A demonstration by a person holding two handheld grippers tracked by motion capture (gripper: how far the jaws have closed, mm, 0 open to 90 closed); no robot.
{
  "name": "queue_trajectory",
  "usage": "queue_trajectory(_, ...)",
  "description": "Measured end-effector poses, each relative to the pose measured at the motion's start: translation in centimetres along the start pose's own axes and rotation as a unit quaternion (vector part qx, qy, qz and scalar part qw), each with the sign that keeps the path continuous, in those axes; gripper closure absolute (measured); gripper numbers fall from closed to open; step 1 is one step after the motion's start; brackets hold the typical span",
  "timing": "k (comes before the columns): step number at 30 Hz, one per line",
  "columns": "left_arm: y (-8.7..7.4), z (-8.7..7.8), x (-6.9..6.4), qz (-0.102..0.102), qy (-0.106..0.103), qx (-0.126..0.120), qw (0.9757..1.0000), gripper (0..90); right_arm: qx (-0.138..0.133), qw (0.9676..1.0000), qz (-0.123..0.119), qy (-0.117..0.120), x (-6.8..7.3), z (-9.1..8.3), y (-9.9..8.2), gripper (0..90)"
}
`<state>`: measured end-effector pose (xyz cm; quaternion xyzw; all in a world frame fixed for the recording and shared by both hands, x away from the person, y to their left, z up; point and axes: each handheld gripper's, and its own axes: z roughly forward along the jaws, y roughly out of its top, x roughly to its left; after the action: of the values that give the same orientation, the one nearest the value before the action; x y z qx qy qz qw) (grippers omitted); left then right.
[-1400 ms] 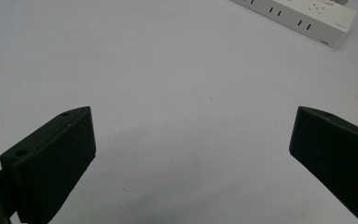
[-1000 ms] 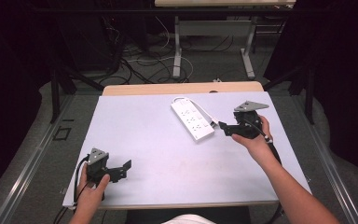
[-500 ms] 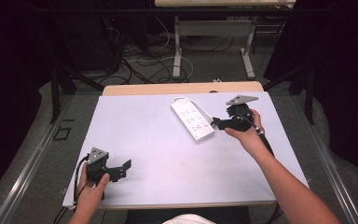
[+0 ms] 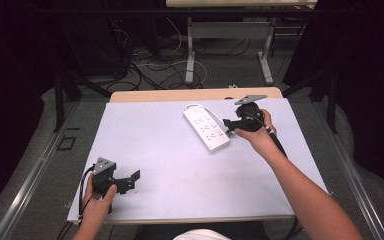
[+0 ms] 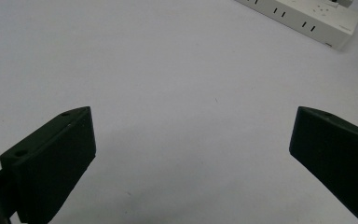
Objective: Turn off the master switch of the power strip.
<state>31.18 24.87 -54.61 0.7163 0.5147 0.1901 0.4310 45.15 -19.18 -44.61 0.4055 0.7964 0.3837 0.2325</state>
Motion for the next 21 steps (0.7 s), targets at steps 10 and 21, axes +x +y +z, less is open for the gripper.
queue_trajectory(10, -0.2, -0.1, 0.0, 0.0, 0.0, 0.0, 1.0, 0.3, -0.001, 1.0, -0.005, 0.006, 0.3, 1.9, 1.5, 38.6)
queue_trajectory(21, -0.3, -0.4, -0.2, -0.001, 0.005, -0.001, 1.0, 0.3, 0.017, 0.9998, -0.006, 0.002, 0.5, 3.5, 2.9, 38.6)
